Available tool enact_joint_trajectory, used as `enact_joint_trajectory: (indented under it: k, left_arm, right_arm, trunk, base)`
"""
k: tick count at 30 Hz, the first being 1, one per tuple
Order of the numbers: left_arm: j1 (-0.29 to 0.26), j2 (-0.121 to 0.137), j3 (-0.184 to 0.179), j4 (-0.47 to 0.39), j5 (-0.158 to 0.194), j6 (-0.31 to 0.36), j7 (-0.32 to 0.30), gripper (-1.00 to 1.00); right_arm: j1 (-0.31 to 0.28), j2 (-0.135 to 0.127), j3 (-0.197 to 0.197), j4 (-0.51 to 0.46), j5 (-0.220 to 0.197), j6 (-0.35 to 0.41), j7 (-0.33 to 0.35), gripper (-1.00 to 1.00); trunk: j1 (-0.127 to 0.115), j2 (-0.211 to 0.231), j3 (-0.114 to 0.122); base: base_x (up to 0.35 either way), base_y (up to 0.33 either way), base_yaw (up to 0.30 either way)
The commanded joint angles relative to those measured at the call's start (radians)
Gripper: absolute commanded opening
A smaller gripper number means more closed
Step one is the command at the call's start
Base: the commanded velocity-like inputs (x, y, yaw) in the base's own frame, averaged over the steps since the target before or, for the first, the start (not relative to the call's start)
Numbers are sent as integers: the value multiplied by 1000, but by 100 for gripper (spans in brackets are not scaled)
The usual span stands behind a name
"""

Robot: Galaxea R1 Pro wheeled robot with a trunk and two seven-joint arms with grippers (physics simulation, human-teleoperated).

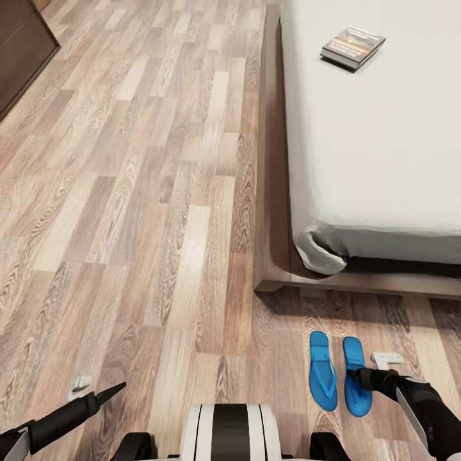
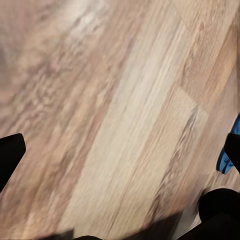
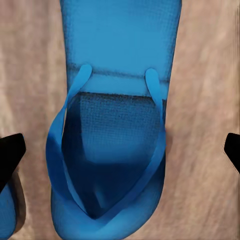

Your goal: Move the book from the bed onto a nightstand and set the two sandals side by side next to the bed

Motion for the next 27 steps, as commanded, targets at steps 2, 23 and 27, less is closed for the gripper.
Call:
enact_joint_trajectory:
  k: [2, 23, 27]
  left_arm:
    - [0, 0, 1, 0, 3, 10, -3, 100]
    - [0, 1, -2, 0, 0, 4, -8, 100]
    - [0, 1, -3, 0, 0, 4, -9, 100]
  right_arm:
    - [0, 0, -3, -3, -1, 6, 6, 100]
    - [11, -199, -12, 127, -189, 37, 433, 100]
    - [11, -227, -13, 378, -241, -30, 586, 100]
  trunk:
    - [-1, 0, 7]
    - [-10, 5, 89]
    - [-12, 6, 104]
  base:
    - [0, 0, 0]
    - [0, 0, 0]
    - [0, 0, 0]
